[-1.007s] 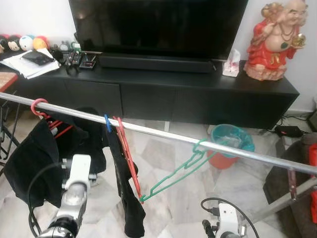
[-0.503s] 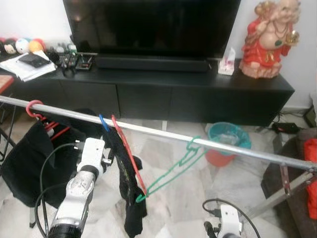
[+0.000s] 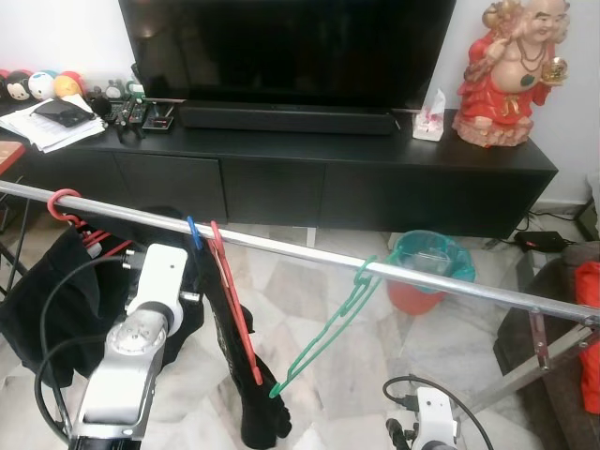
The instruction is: Hang hanger
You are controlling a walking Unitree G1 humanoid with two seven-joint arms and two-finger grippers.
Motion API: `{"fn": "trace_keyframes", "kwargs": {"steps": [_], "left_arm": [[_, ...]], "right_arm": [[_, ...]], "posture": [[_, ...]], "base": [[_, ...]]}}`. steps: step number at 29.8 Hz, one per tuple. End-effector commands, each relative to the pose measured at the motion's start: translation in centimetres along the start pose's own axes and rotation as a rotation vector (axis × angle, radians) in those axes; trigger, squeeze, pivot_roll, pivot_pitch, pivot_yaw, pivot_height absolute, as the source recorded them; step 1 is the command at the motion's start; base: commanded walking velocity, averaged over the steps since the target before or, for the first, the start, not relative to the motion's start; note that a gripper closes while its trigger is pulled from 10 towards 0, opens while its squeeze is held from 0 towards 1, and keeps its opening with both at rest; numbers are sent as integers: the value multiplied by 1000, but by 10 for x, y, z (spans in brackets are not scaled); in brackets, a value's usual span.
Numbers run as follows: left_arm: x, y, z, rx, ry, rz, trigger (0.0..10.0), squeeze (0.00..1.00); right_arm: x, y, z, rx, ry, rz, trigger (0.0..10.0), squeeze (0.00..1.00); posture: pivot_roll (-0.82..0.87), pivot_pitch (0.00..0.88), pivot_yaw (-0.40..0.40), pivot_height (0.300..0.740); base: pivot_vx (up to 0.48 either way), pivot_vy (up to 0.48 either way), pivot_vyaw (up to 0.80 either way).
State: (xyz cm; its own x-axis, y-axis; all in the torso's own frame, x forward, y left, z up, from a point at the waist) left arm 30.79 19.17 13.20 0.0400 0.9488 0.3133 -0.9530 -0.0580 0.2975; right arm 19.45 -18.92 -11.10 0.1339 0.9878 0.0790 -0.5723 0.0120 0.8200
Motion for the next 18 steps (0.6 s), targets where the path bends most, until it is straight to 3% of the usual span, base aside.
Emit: {"fn": "trace_keyframes", "kwargs": {"steps": [1,5,8,18], "left_arm": [[0,4,14,-14,-7,-14,10000,0],[-3,10,24,5,-1,-53,10000,0],[-9,9,12,73,46,-91,10000,0],[-9,8,-9,181,39,-75,10000,0]], "right_arm": [[-1,0,-1,6,5,-2,10000,0],[-1,0,-1,6,2,-3,10000,0],[-1,0,0,6,1,-4,10000,0],[-1,0,1,3,-4,-7,10000,0]], "posture": [[17,0,-27,740],[17,0,-27,740],[23,0,-28,740],[24,0,-34,740]], "base": [[0,0,0],[0,0,0],[0,0,0],[0,0,0]]}}
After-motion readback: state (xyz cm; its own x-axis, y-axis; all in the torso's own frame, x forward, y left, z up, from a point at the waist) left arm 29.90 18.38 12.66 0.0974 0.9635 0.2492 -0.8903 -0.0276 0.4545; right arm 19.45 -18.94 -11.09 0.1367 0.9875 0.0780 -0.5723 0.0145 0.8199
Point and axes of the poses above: a point about 5 cm out from each wrist's last joint towards the gripper, its own y axis pointing back from the gripper into the wrist, its own z axis along the axis of the wrist's last joint, x = y × z, the point moved 3 cm from there along -y, pointing out of the wrist towards the gripper, and after that the axes turned 3 degrees about -y, right-handed, at the moved point
